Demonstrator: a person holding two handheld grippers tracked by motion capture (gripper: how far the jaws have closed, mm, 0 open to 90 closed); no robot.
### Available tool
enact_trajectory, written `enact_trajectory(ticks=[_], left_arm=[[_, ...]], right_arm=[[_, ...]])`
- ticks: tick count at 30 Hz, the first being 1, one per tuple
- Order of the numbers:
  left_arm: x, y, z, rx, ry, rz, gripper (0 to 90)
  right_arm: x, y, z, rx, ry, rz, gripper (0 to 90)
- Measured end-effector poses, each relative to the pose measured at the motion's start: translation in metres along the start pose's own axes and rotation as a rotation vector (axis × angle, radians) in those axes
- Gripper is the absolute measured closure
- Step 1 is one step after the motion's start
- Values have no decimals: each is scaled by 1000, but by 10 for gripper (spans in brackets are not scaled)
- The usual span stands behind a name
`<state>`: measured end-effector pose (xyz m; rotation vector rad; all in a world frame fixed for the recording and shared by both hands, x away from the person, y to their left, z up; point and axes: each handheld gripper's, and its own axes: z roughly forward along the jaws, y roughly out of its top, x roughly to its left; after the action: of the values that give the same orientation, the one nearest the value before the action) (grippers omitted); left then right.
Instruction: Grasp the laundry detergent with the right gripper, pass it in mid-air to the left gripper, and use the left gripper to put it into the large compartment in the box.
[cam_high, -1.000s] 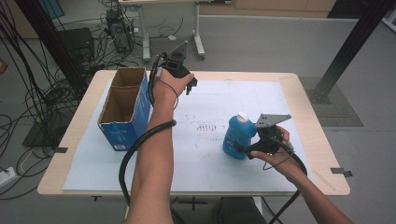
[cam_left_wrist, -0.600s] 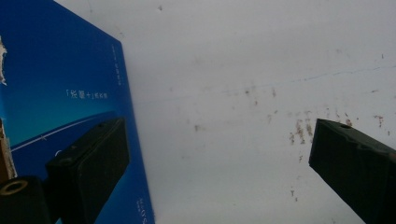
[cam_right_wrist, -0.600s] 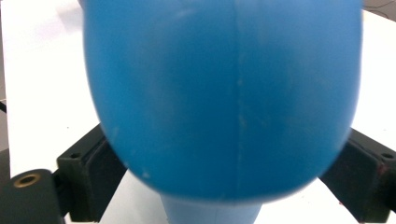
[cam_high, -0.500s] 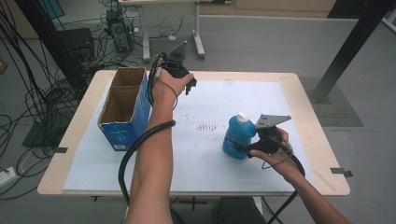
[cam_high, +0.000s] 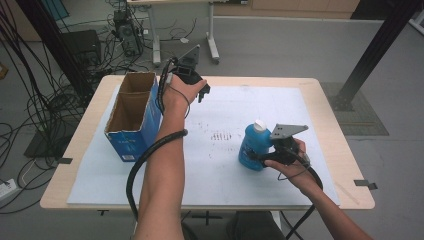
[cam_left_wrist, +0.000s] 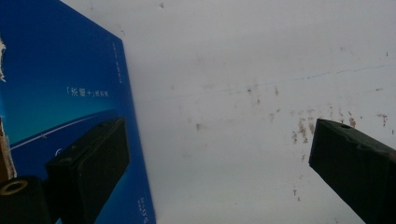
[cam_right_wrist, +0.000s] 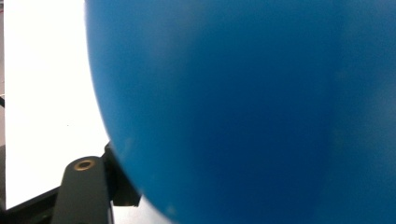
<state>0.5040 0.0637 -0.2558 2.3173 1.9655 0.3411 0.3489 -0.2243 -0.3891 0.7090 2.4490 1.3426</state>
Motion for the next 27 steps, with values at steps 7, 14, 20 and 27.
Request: enact_trajectory(ticks=[7, 14, 20, 27], left_arm=[[0, -1, 0, 1, 0, 2, 57], [-1, 0, -1, -1, -1, 6, 57], [-1, 0, -3, -3, -1, 3, 57], [0, -1, -4, -9, 1, -4, 57]], right_arm=[[1, -3, 4, 3, -5, -8, 406], [0, -3, 4, 0, -7, -8, 417], [0, -4, 4, -2, -7, -11, 420], [1, -3, 4, 1, -9, -7, 422]])
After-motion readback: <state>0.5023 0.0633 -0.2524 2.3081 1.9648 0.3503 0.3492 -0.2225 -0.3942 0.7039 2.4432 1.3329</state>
